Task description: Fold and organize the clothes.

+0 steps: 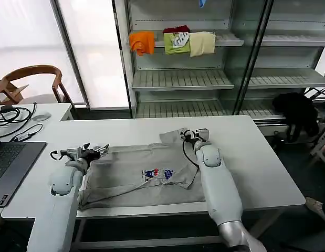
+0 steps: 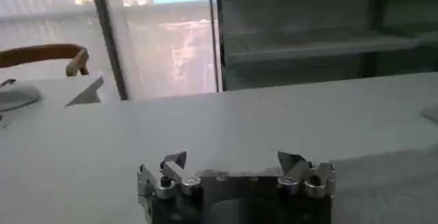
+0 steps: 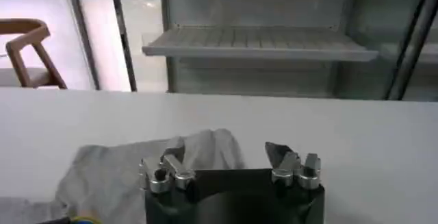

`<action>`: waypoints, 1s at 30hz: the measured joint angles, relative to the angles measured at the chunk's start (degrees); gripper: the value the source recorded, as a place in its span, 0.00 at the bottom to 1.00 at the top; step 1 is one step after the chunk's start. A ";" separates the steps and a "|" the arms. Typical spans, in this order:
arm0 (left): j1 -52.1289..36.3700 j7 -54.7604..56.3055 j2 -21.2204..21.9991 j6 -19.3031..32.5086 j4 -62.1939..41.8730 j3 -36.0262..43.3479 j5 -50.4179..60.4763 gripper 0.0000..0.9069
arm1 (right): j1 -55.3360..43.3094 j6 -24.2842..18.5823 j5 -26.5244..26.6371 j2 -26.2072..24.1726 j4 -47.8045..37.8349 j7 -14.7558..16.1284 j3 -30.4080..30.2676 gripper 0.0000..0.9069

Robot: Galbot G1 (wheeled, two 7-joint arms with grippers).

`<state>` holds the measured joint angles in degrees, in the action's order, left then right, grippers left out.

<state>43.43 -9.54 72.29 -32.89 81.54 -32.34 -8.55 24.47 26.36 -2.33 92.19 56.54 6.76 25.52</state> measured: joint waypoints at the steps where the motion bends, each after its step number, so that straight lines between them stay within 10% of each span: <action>1: -0.23 -0.09 -0.08 0.00 -0.58 0.08 0.18 1.00 | -0.14 -0.12 -0.25 0.00 -0.46 0.26 -0.14 0.13; 2: -0.48 -0.14 -0.12 -0.01 -1.20 0.08 0.41 0.93 | -0.24 -0.19 -0.45 0.01 -0.81 0.46 -0.19 0.00; 7: -1.12 -0.52 -0.57 -0.04 -3.25 -0.19 0.68 0.60 | -0.58 -0.36 -1.65 0.01 -1.85 1.56 -0.43 0.00; 12: -1.72 -1.09 -0.55 -0.08 -5.15 -0.55 0.32 0.02 | -0.58 -0.06 -2.40 0.03 -2.11 2.39 -0.63 0.00; 30: -1.07 -1.24 -0.03 2.44 -5.37 -1.30 -4.19 0.00 | 2.83 -7.08 2.40 -0.01 2.78 -0.44 -0.67 0.00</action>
<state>42.36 -10.78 72.26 -30.45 76.17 -33.64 -12.74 27.31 19.27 0.07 92.18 59.31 6.33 24.84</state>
